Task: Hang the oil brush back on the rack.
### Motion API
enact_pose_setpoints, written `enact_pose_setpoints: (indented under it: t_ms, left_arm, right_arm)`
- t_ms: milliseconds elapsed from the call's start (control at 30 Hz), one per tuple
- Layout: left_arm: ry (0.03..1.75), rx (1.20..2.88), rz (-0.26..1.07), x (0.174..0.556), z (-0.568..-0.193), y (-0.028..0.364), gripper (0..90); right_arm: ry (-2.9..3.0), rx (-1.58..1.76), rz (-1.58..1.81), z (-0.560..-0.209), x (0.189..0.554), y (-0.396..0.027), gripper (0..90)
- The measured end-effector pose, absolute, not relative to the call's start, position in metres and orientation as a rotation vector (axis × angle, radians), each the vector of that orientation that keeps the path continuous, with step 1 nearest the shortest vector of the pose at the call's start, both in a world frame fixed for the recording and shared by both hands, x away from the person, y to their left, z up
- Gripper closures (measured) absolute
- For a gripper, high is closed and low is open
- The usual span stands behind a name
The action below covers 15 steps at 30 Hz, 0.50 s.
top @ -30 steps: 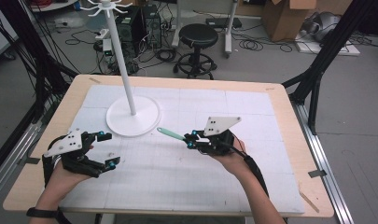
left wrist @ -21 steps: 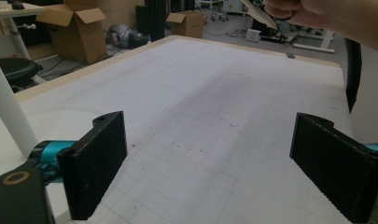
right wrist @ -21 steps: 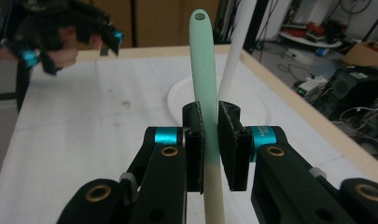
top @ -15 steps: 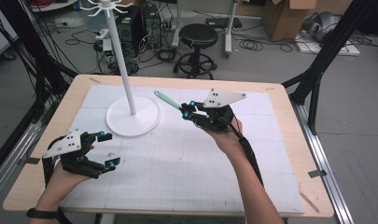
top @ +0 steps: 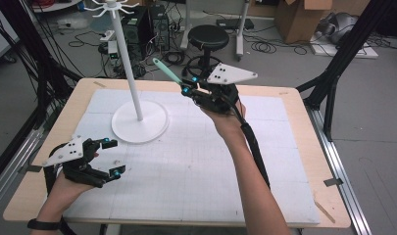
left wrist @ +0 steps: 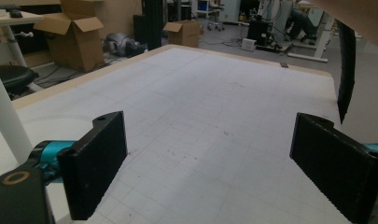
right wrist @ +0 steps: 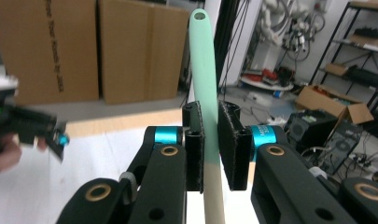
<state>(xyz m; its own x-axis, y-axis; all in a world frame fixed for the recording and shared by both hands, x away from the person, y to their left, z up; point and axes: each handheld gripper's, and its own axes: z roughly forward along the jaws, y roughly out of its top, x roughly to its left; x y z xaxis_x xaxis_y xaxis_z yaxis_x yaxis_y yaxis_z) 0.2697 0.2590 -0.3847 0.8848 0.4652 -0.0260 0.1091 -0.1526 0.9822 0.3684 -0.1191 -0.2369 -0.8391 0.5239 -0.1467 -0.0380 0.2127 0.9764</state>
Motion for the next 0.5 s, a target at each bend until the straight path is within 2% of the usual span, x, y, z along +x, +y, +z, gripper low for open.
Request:
enact_pose_setpoints:
  t_ms: [500]
  left_arm:
    - [0.439,1.682,0.318,0.270,-0.384,0.262,11.6]
  right_arm:
    - [1.938,0.467,1.719,-0.199,0.385,-0.083,81.7]
